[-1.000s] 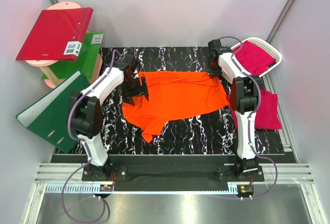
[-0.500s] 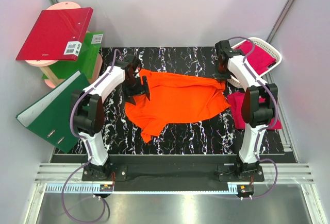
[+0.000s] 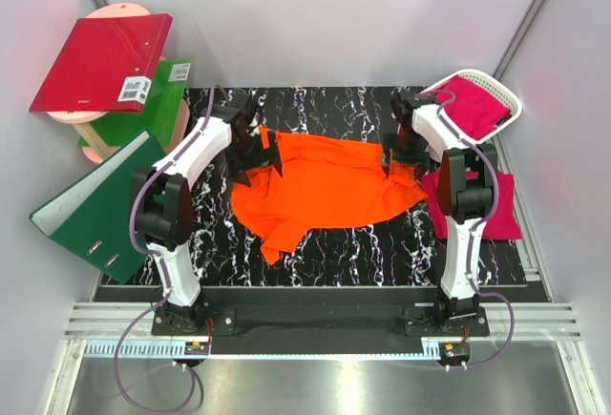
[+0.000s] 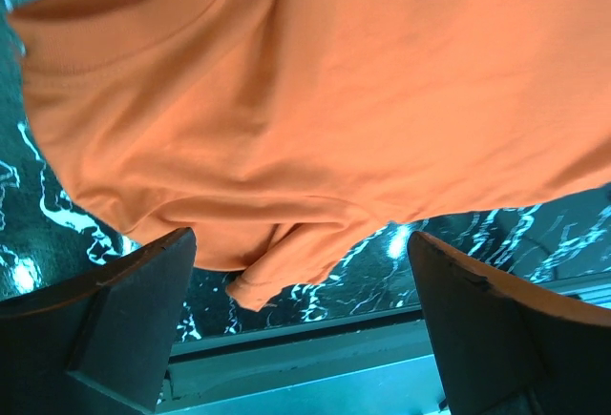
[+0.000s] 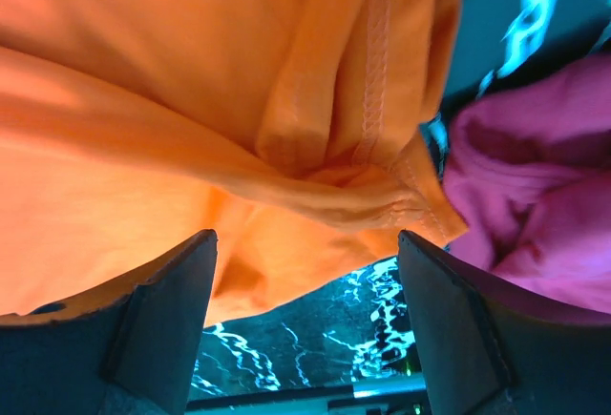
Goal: Fold and stack the t-shirts
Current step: Fold the flattened tshirt in 1/3 of the way
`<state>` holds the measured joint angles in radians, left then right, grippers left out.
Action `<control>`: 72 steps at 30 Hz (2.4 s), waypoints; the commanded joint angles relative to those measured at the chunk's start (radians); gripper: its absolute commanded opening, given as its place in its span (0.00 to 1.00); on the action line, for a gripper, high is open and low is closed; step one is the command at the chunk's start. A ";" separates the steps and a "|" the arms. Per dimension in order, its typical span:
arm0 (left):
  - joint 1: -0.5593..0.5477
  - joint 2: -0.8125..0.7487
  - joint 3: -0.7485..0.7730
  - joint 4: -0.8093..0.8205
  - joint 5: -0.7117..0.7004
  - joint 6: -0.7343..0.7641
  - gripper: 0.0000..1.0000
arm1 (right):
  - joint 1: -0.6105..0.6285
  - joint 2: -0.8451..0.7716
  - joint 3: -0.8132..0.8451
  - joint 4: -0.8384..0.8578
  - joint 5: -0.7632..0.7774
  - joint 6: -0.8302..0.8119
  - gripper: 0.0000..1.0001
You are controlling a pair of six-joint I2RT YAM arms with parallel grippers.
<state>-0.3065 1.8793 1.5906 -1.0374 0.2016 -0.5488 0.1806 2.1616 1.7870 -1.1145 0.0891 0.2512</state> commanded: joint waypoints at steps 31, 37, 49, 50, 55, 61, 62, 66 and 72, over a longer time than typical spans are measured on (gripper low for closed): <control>0.041 0.015 0.180 -0.050 0.058 0.098 0.99 | 0.019 0.359 0.635 -0.002 0.337 -0.018 0.00; 0.040 0.023 0.177 -0.049 0.048 0.119 0.99 | 0.043 0.348 0.670 0.077 0.385 -0.052 0.00; 0.040 0.018 0.177 -0.053 0.039 0.093 0.99 | 0.040 0.440 0.687 0.134 0.492 -0.064 0.04; 0.040 0.015 0.177 -0.052 0.039 0.093 0.99 | 0.040 0.446 0.693 0.133 0.512 -0.058 0.03; 0.040 0.004 0.167 -0.062 0.038 0.079 0.99 | 0.014 0.498 0.782 0.139 0.486 -0.038 0.01; 0.040 -0.032 0.137 -0.062 0.024 0.075 0.99 | -0.027 0.523 0.847 0.159 0.434 -0.040 0.03; 0.038 -0.037 0.132 -0.064 0.022 0.075 0.99 | -0.035 0.520 0.854 0.160 0.417 -0.043 0.04; 0.030 -0.048 0.111 -0.061 0.024 0.070 0.99 | -0.081 0.515 0.871 0.177 0.295 -0.049 0.40; 0.018 -0.040 0.104 -0.026 0.027 0.075 0.99 | -0.081 0.350 0.830 0.170 0.241 -0.039 0.74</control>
<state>-0.2779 1.8824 1.6978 -1.1034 0.2283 -0.4717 0.1894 2.6755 2.6228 -0.9367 0.2878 0.2211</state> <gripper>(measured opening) 0.987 0.712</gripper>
